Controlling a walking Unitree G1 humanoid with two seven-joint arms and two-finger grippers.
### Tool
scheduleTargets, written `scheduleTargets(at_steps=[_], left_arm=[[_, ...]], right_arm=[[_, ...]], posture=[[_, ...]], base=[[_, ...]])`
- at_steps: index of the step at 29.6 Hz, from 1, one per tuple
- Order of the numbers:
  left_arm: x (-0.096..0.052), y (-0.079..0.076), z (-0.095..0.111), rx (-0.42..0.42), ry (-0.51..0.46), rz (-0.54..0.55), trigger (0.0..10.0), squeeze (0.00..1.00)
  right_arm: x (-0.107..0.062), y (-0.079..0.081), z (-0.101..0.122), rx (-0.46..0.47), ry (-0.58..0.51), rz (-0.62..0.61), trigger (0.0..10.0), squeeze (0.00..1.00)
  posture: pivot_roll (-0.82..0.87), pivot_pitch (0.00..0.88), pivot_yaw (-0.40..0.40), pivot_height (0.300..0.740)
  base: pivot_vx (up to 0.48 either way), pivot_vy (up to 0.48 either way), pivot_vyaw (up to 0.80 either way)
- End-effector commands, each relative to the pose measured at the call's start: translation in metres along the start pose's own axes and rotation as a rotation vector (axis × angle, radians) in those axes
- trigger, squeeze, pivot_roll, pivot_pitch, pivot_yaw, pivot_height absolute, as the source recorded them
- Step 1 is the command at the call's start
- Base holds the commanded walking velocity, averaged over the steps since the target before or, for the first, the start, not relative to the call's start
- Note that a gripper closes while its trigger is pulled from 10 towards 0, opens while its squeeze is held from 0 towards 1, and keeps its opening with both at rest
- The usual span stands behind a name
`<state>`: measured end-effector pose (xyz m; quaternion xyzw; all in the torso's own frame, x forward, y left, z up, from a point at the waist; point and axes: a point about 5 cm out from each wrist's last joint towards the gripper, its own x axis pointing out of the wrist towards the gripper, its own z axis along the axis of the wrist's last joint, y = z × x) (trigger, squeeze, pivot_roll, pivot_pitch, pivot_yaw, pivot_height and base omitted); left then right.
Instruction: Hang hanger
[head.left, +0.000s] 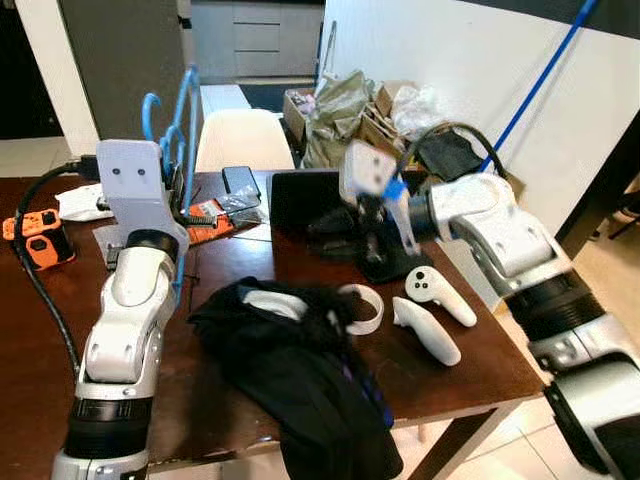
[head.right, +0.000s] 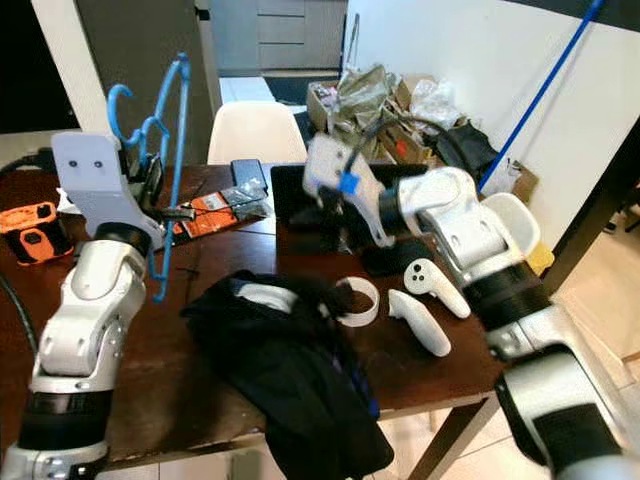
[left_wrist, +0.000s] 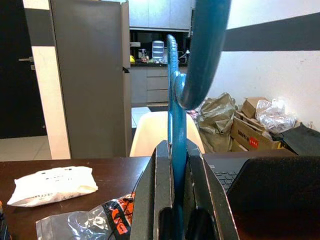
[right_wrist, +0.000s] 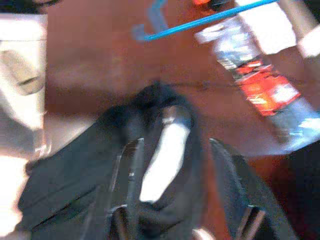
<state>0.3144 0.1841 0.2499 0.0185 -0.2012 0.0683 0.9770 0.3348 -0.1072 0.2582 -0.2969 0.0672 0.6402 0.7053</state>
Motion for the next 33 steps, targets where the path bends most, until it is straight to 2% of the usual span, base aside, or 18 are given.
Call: scheduleTargets(at_steps=[1,3,4,5,6,7,8,9,14,18,22,27,33], left_arm=[[-0.001,-0.002,-0.002,-0.007,0.013,-0.007,10.0,0.0],[0.0,-0.001,-0.003,-0.01,0.028,-0.022,10.0,0.0],[0.0,-0.001,-0.003,-0.01,0.028,-0.022,10.0,0.0],[0.001,-0.004,-0.003,-0.017,0.04,-0.057,10.0,0.0],[0.002,-0.007,-0.003,-0.019,0.049,-0.087,10.0,0.0],[0.003,-0.008,-0.003,-0.019,0.054,-0.106,10.0,0.0],[0.003,-0.008,-0.003,-0.019,0.054,-0.106,10.0,0.0],[0.005,-0.01,-0.002,-0.013,0.059,-0.135,10.0,0.0],[0.008,-0.012,-0.001,0.002,0.079,-0.185,10.0,0.0],[0.008,-0.018,-0.003,0.034,0.11,-0.281,10.0,0.0],[0.007,-0.023,-0.002,0.036,0.108,-0.323,10.0,0.0],[0.004,-0.034,-0.002,0.012,0.103,-0.369,10.0,0.0],[0.002,-0.04,-0.003,0.002,0.107,-0.391,10.0,0.0]], right_arm=[[-0.001,0.004,0.003,-0.004,0.003,0.03,10.0,1.0],[-0.012,0.006,0.012,0.028,-0.113,0.046,10.0,1.0],[-0.012,0.006,0.012,0.028,-0.113,0.046,10.0,1.0],[-0.022,0.006,0.022,0.056,-0.239,0.053,10.0,0.65],[-0.029,0.006,0.029,0.07,-0.328,0.061,10.0,0.55],[-0.034,0.006,0.033,0.078,-0.381,0.066,10.0,0.55],[-0.034,0.006,0.033,0.078,-0.381,0.066,10.0,0.55],[-0.038,0.003,0.035,0.089,-0.445,0.03,10.0,0.0],[-0.043,-0.003,0.035,0.123,-0.551,-0.055,10.0,0.0],[-0.04,-0.011,0.024,0.249,-0.688,-0.2,10.0,0.0],[-0.035,-0.013,0.011,0.317,-0.681,-0.256,10.0,0.0],[-0.033,-0.002,0.002,0.36,-0.711,-0.202,10.0,0.0],[-0.031,0.003,-0.002,0.368,-0.707,-0.184,10.0,0.0]], posture=[[0.02,0.0,-0.071,0.74],[0.02,0.0,-0.071,0.74],[0.02,0.0,-0.071,0.74],[0.02,0.0,-0.068,0.74],[0.02,0.0,-0.068,0.74],[0.02,0.0,-0.068,0.74],[0.02,0.0,-0.068,0.74],[0.02,0.0,-0.068,0.74],[0.02,0.0,-0.062,0.74],[0.02,0.0,-0.056,0.74],[0.02,0.0,-0.053,0.74],[0.01,0.0,-0.044,0.74],[0.01,0.0,-0.04,0.74]], base=[[0.0,0.0,0.0],[0.0,0.0,0.0],[0.0,0.0,0.0],[0.0,0.0,0.0],[0.0,0.0,0.0],[0.0,0.0,0.0],[0.0,0.0,0.0],[0.0,0.0,0.0],[0.0,0.0,0.0],[-0.322,0.0,0.0],[-0.371,0.0,0.0],[-0.376,0.0,0.0],[-0.386,0.0,0.0]])
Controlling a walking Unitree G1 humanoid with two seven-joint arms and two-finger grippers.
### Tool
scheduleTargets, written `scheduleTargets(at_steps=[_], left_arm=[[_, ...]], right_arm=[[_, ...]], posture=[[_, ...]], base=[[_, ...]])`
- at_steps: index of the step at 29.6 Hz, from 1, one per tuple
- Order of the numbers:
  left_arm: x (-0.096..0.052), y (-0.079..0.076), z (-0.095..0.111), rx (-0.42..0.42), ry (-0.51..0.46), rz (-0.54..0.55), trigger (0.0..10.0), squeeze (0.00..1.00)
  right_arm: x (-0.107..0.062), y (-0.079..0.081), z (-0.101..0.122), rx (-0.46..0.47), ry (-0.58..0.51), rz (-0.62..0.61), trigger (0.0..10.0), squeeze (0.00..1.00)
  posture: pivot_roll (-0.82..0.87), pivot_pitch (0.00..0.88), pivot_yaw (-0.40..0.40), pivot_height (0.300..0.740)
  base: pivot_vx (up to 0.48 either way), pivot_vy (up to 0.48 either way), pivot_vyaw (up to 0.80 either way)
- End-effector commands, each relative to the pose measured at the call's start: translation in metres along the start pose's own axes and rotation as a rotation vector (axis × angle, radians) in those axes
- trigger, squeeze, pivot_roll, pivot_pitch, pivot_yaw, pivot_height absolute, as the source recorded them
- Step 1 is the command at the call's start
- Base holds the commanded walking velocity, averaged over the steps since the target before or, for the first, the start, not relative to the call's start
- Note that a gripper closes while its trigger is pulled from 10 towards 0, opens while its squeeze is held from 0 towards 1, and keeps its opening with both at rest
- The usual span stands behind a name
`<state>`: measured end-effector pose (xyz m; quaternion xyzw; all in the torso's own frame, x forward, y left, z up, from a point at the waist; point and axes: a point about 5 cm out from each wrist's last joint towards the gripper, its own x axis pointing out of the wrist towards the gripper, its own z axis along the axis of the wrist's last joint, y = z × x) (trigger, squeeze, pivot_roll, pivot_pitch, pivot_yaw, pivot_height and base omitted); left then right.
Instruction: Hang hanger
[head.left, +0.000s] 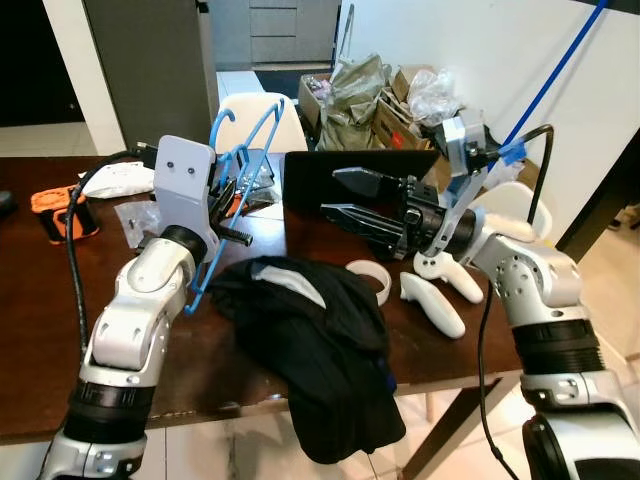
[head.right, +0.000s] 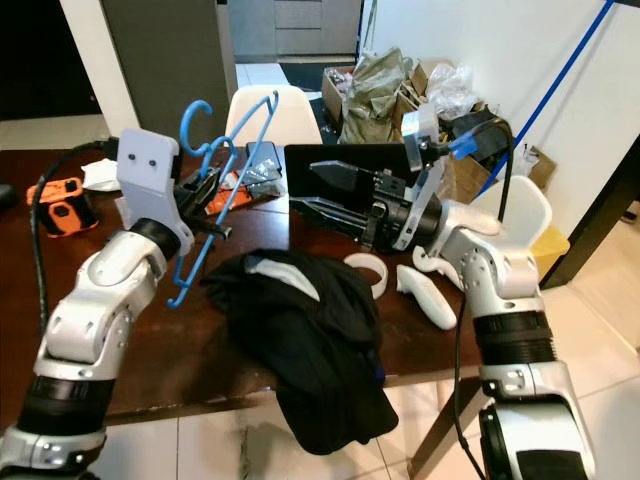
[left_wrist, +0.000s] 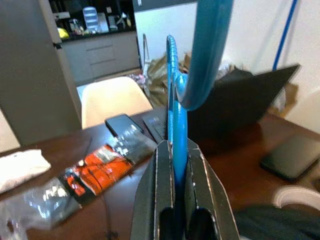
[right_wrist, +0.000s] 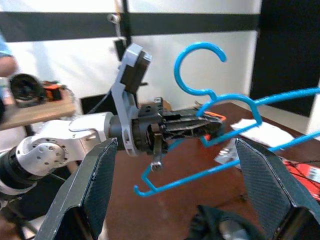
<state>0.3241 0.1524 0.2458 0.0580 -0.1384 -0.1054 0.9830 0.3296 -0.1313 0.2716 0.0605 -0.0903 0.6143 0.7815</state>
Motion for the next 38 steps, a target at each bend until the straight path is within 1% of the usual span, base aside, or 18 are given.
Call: scheduleTargets(at_steps=[1,5,13,15,16,19,23,24,25,26,27,28,29,31,32,33,34,38], left_arm=[[0.001,-0.007,0.003,-0.01,-0.009,-0.031,10.0,0.0],[0.002,-0.01,0.003,-0.014,-0.01,-0.044,10.0,0.0],[0.003,-0.01,0.0,-0.016,-0.003,-0.06,10.0,0.0],[0.001,-0.009,-0.004,-0.018,0.011,-0.063,10.0,0.0],[0.001,-0.009,-0.006,-0.019,0.016,-0.063,10.0,0.0],[-0.001,-0.009,-0.01,-0.024,0.029,-0.069,10.0,0.0],[-0.005,-0.012,-0.029,-0.052,0.087,-0.11,10.0,0.0],[-0.005,-0.012,-0.029,-0.052,0.087,-0.11,10.0,0.0],[-0.007,-0.014,-0.039,-0.058,0.114,-0.14,10.0,0.0],[-0.007,-0.014,-0.039,-0.058,0.114,-0.14,10.0,0.0],[-0.01,-0.015,-0.051,-0.08,0.154,-0.16,10.0,0.0],[-0.01,-0.015,-0.051,-0.08,0.154,-0.16,10.0,0.0],[-0.014,-0.013,-0.069,-0.09,0.212,-0.166,10.0,0.0],[-0.03,-0.01,-0.115,-0.095,0.396,-0.17,10.0,0.0],[-0.03,-0.01,-0.115,-0.095,0.396,-0.17,10.0,0.0],[-0.047,-0.009,-0.148,-0.125,0.54,-0.174,10.0,0.0],[-0.047,-0.009,-0.148,-0.125,0.54,-0.174,10.0,0.0],[-0.075,-0.011,-0.191,-0.19,0.732,-0.183,10.0,0.0]], right_arm=[[-0.004,0.001,0.0,0.009,-0.013,0.0,10.0,0.0],[-0.008,0.002,-0.004,0.02,-0.012,0.001,10.0,0.0],[-0.02,-0.017,-0.023,0.026,0.051,-0.193,10.0,0.0],[-0.038,-0.032,-0.036,0.047,0.07,-0.362,10.0,0.0],[-0.043,-0.036,-0.039,0.057,0.072,-0.405,10.0,0.0],[-0.054,-0.042,-0.046,0.055,0.086,-0.499,10.0,0.0],[-0.081,-0.058,-0.075,0.108,0.187,-0.795,10.0,0.0],[-0.081,-0.058,-0.075,0.108,0.187,-0.795,10.0,0.0],[-0.092,-0.061,-0.087,0.109,0.25,-0.901,10.0,0.0],[-0.092,-0.061,-0.087,0.109,0.25,-0.901,10.0,0.0],[-0.103,-0.061,-0.1,0.119,0.312,-0.985,10.0,0.0],[-0.103,-0.061,-0.1,0.119,0.312,-0.985,10.0,0.0],[-0.114,-0.059,-0.112,0.134,0.371,-1.059,10.0,0.0],[-0.13,-0.054,-0.133,0.158,0.465,-1.163,10.0,0.0],[-0.13,-0.054,-0.133,0.158,0.465,-1.163,10.0,0.0],[-0.141,-0.048,-0.147,0.169,0.539,-1.22,10.0,0.0],[-0.141,-0.048,-0.147,0.169,0.539,-1.22,10.0,0.0],[-0.155,-0.033,-0.175,0.196,0.672,-1.28,10.0,0.0]], posture=[[0.01,0.0,-0.04,0.74],[0.01,0.0,-0.036,0.74],[0.01,0.0,-0.033,0.74],[0.01,0.0,-0.034,0.74],[0.01,0.0,-0.034,0.74],[0.01,0.0,-0.033,0.74],[0.0,0.0,-0.03,0.74],[0.0,0.0,-0.03,0.74],[0.0,0.0,-0.03,0.74],[0.0,0.0,-0.03,0.74],[0.0,0.0,-0.03,0.74],[0.0,0.0,-0.03,0.74],[0.01,0.0,-0.029,0.74],[0.01,0.0,-0.027,0.74],[0.01,0.0,-0.027,0.74],[0.0,0.0,-0.026,0.74],[0.0,0.0,-0.026,0.74],[-0.01,0.0,-0.025,0.74]], base=[[-0.39,0.0,0.0],[-0.383,0.0,0.0],[-0.39,0.0,0.0],[-0.392,0.0,0.0],[-0.394,0.0,0.0],[-0.386,0.0,0.0],[-0.387,0.0,0.0],[-0.379,0.0,0.0],[-0.296,0.0,0.0],[-0.296,0.0,0.0],[0.0,0.0,0.0],[0.0,0.0,0.0],[0.0,0.0,-0.7],[0.0,0.0,-0.76],[0.0,0.0,-0.76],[0.0,0.0,-0.77],[0.0,0.0,-0.77],[0.0,0.0,-0.77]])
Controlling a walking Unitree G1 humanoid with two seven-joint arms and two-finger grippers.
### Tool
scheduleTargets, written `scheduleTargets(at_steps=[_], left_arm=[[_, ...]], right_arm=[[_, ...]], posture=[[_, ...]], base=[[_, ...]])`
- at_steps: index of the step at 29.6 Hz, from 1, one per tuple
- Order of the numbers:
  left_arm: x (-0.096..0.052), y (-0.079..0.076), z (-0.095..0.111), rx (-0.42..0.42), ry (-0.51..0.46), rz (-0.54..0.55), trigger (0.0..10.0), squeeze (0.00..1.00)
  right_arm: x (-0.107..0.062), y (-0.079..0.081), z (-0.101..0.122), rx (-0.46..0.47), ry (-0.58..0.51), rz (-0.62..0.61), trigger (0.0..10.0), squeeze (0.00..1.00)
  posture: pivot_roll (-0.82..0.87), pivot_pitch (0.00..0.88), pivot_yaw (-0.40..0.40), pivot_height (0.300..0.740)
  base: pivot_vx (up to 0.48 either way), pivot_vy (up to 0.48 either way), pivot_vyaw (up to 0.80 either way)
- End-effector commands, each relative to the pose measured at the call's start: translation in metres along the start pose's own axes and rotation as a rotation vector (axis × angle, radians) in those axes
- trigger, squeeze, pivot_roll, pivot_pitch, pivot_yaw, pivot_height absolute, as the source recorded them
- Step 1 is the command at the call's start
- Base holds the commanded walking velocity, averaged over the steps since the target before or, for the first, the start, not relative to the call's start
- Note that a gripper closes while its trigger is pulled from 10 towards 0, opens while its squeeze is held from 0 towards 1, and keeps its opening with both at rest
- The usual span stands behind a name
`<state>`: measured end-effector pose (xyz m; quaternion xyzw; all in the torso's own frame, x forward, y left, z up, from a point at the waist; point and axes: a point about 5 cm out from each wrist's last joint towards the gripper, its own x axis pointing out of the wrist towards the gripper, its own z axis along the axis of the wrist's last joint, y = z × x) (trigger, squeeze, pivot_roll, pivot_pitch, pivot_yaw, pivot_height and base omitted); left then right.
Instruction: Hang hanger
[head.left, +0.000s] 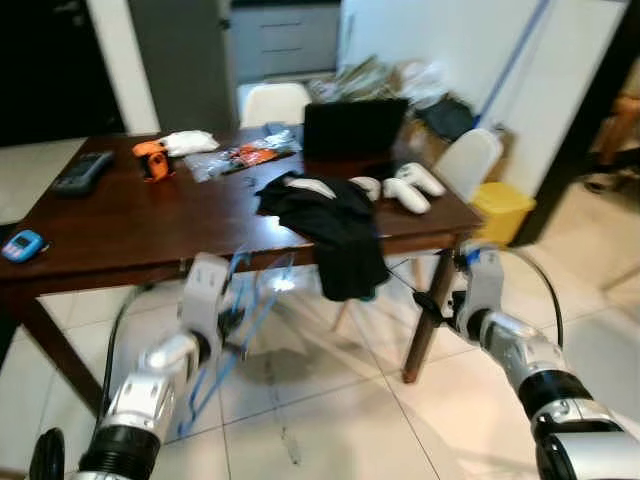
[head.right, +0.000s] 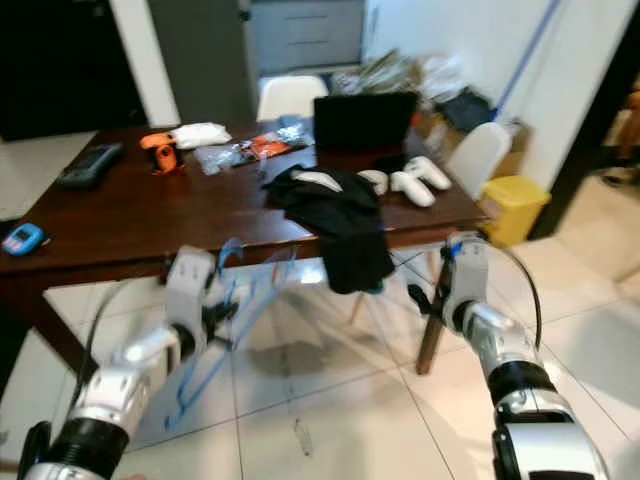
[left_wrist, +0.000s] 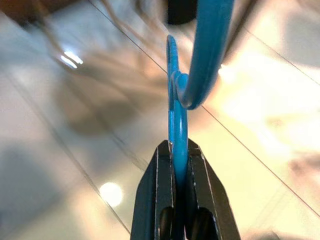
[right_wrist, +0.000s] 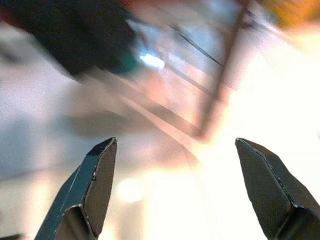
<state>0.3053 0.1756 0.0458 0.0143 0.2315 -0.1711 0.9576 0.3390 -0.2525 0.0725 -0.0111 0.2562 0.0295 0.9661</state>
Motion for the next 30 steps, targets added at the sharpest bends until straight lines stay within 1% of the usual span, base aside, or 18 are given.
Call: scheduleTargets(at_steps=[1,3,4,6,10,11,12,17,20,22,23,24,25,26,27,28,29,30], left_arm=[[0.003,-0.001,-0.003,-0.002,0.012,-0.014,10.0,0.0],[0.004,0.003,-0.021,-0.074,0.084,0.0,10.0,0.0],[0.004,0.003,-0.021,-0.074,0.084,0.0,10.0,0.0],[0.004,0.004,-0.036,-0.093,0.14,0.016,10.0,0.0],[0.004,0.005,-0.045,-0.093,0.167,0.025,10.0,0.0],[0.004,0.004,-0.057,-0.098,0.198,0.053,10.0,0.0],[0.003,0.004,-0.061,-0.092,0.21,0.064,10.0,0.0],[0.0,0.0,-0.077,-0.054,0.272,0.078,10.0,0.0],[-0.005,-0.01,-0.097,0.007,0.363,0.053,10.0,0.0],[-0.012,-0.02,-0.119,0.053,0.461,0.03,10.0,0.0],[-0.012,-0.02,-0.119,0.053,0.461,0.03,10.0,0.0],[-0.019,-0.031,-0.137,0.155,0.56,-0.029,10.0,0.0],[-0.019,-0.031,-0.137,0.155,0.56,-0.029,10.0,0.0],[-0.021,-0.033,-0.14,0.181,0.578,-0.044,10.0,0.0],[-0.021,-0.033,-0.14,0.181,0.578,-0.044,10.0,0.0],[-0.021,-0.035,-0.142,0.208,0.589,-0.061,10.0,0.0],[-0.021,-0.035,-0.142,0.208,0.589,-0.061,10.0,0.0],[-0.022,-0.037,-0.143,0.246,0.6,-0.082,10.0,0.0]], right_arm=[[0.001,0.003,-0.005,-0.017,0.014,-0.008,10.0,0.0],[0.002,0.007,-0.024,0.003,0.069,-0.028,10.0,0.0],[0.002,0.007,-0.024,0.003,0.069,-0.028,10.0,0.0],[0.002,0.013,-0.043,0.015,0.114,-0.04,10.0,0.0],[0.002,0.018,-0.053,0.017,0.139,-0.044,10.0,0.0],[-0.001,0.025,-0.074,0.03,0.2,-0.047,10.0,0.0],[-0.002,0.027,-0.08,0.041,0.22,-0.047,10.0,0.0],[-0.006,0.031,-0.098,0.062,0.274,-0.048,10.0,0.0],[-0.013,0.036,-0.121,-0.001,0.367,-0.021,10.0,0.0],[-0.025,0.038,-0.149,-0.119,0.477,0.01,10.0,0.0],[-0.025,0.038,-0.149,-0.119,0.477,0.01,10.0,0.0],[-0.039,0.037,-0.175,-0.212,0.573,0.025,10.0,0.0],[-0.039,0.037,-0.175,-0.212,0.573,0.025,10.0,0.0],[-0.045,0.038,-0.186,-0.316,0.633,0.078,10.0,0.0],[-0.045,0.038,-0.186,-0.316,0.633,0.078,10.0,0.0],[-0.044,0.041,-0.185,-0.359,0.625,0.094,10.0,0.0],[-0.044,0.041,-0.185,-0.359,0.625,0.094,10.0,0.0],[-0.04,0.044,-0.18,-0.339,0.599,0.089,10.0,0.0]], posture=[[-0.01,0.0,-0.025,0.74],[-0.01,0.0,-0.025,0.74],[-0.01,0.0,-0.025,0.74],[-0.01,0.0,-0.024,0.74],[-0.01,0.0,-0.024,0.74],[-0.01,0.0,-0.026,0.74],[-0.01,0.0,-0.026,0.74],[-0.01,0.0,-0.031,0.74],[-0.01,0.0,-0.032,0.74],[-0.01,0.0,-0.027,0.74],[-0.01,0.0,-0.027,0.74],[-0.01,0.0,-0.028,0.74],[-0.01,0.0,-0.028,0.74],[-0.01,0.0,-0.028,0.74],[-0.01,0.0,-0.028,0.74],[-0.01,0.0,-0.025,0.74],[-0.01,0.0,-0.025,0.74],[-0.01,0.0,-0.02,0.74]], base=[[0.0,0.0,-0.77],[0.0,0.0,-0.77],[0.0,0.0,-0.77],[0.0,0.0,-0.77],[0.0,0.0,-0.77],[0.0,0.0,-0.77],[0.0,0.0,-0.77],[0.0,0.0,-0.77],[0.0,0.0,-0.77],[0.0,0.0,-0.77],[0.0,0.0,-0.77],[0.0,0.0,-0.77],[0.0,0.0,-0.77],[0.0,0.0,-0.77],[0.0,0.0,-0.77],[0.0,0.0,-0.77],[0.0,0.0,-0.77],[0.0,0.0,-0.77]])
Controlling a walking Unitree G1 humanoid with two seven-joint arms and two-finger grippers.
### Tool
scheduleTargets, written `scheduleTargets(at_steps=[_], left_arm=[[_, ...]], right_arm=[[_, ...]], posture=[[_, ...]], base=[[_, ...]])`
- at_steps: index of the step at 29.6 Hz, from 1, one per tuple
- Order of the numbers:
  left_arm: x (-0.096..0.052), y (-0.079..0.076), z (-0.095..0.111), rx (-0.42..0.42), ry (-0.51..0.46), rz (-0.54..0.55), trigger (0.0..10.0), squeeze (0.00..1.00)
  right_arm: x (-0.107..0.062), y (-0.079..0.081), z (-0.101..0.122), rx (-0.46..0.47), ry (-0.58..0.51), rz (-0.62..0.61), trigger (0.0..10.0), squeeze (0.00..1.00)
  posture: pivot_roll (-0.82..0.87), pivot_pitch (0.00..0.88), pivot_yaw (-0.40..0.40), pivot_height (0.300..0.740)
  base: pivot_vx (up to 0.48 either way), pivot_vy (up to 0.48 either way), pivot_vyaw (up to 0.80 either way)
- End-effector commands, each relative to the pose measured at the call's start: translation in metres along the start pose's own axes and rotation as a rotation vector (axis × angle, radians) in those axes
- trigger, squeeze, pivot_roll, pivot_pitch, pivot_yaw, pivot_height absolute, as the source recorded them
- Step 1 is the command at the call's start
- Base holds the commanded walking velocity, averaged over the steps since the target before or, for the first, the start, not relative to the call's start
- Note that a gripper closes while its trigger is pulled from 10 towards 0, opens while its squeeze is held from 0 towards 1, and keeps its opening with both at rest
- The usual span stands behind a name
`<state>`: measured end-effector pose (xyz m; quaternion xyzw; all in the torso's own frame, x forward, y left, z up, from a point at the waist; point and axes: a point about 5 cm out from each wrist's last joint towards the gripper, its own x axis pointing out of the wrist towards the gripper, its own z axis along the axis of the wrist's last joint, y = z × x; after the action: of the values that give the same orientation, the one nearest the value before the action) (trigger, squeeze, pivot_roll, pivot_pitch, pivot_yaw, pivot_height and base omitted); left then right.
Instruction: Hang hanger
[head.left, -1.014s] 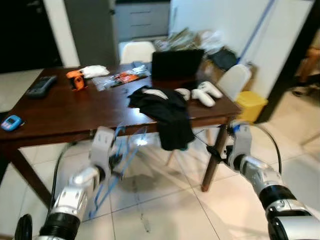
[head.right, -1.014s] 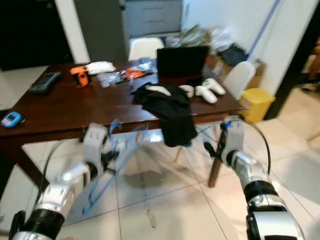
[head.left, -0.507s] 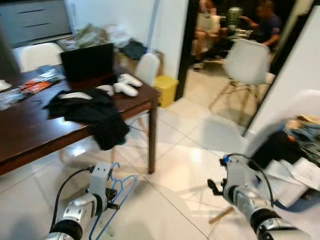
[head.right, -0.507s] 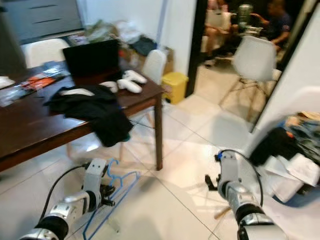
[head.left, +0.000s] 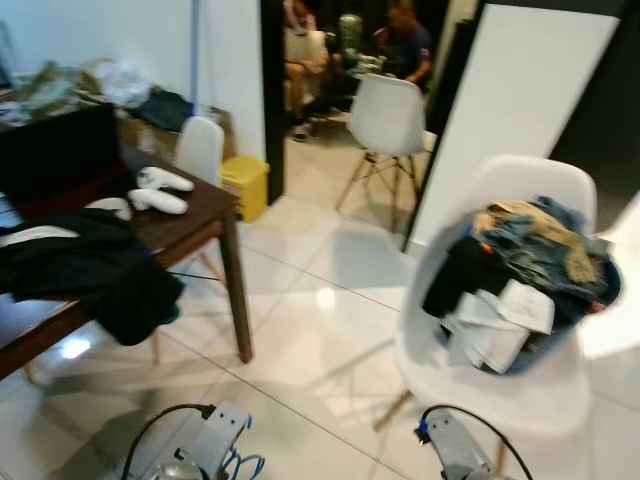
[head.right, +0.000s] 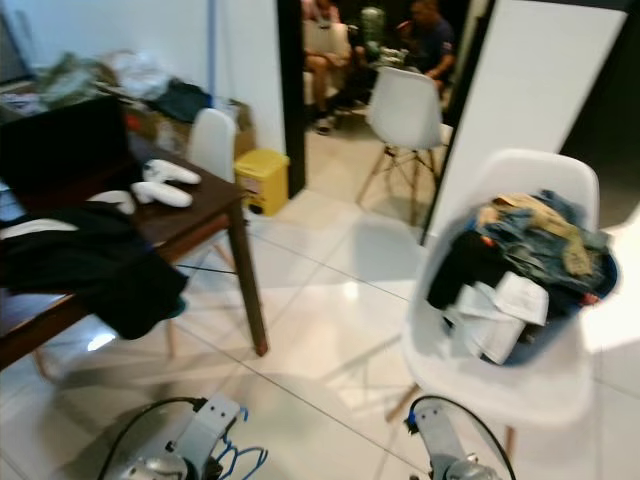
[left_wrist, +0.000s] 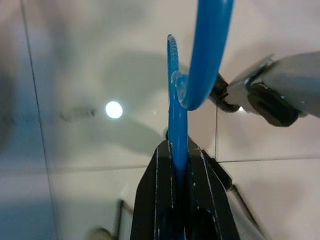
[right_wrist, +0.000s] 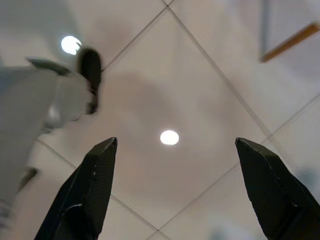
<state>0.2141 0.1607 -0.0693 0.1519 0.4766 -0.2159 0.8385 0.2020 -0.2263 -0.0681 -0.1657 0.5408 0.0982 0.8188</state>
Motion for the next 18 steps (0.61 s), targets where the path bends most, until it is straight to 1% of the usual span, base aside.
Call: scheduleTargets(at_steps=[1,2,3,4,5,9,13,18], left_arm=[[0.0,0.0,-0.003,0.039,0.021,-0.001,10.0,0.0],[0.0,-0.001,-0.004,0.07,0.028,-0.008,10.0,0.0],[0.0,-0.002,-0.004,0.084,0.03,-0.008,10.0,0.0],[0.0,-0.001,-0.005,0.068,0.023,0.003,10.0,0.0],[0.0,-0.001,-0.005,0.068,0.023,0.003,10.0,0.0],[0.0,0.0,-0.005,0.067,0.028,0.023,10.0,0.0],[0.0,0.0,-0.004,0.072,0.028,0.026,10.0,0.0],[0.0,0.0,-0.003,0.072,0.02,0.029,10.0,0.0]], right_arm=[[0.0,0.004,0.014,-0.017,-0.049,0.006,10.0,0.0],[0.0,0.004,0.019,0.008,-0.071,0.002,10.0,0.0],[0.0,0.005,0.02,0.009,-0.076,-0.006,10.0,0.0],[0.0,0.004,0.02,-0.011,-0.07,-0.012,10.0,0.0],[0.0,0.004,0.02,-0.011,-0.07,-0.012,10.0,0.0],[-0.001,-0.001,0.026,0.031,-0.098,-0.038,10.0,0.0],[-0.001,-0.002,0.028,0.04,-0.102,-0.048,10.0,0.0],[0.0,0.0,0.021,0.048,-0.099,-0.05,10.0,0.0]], posture=[[-0.01,0.0,-0.02,0.74],[-0.01,0.0,-0.02,0.74],[-0.01,0.0,-0.015,0.74],[-0.01,0.0,-0.014,0.74],[-0.01,0.0,-0.014,0.74],[-0.01,0.0,-0.015,0.74],[-0.01,0.0,-0.016,0.74],[-0.01,0.0,-0.016,0.74]], base=[[0.0,0.0,-0.77],[0.0,0.0,-0.77],[0.0,0.0,-0.77],[0.0,0.0,-0.77],[0.0,0.0,-0.77],[0.0,0.0,-0.77],[0.0,0.0,-0.77],[0.0,0.0,-0.77]])
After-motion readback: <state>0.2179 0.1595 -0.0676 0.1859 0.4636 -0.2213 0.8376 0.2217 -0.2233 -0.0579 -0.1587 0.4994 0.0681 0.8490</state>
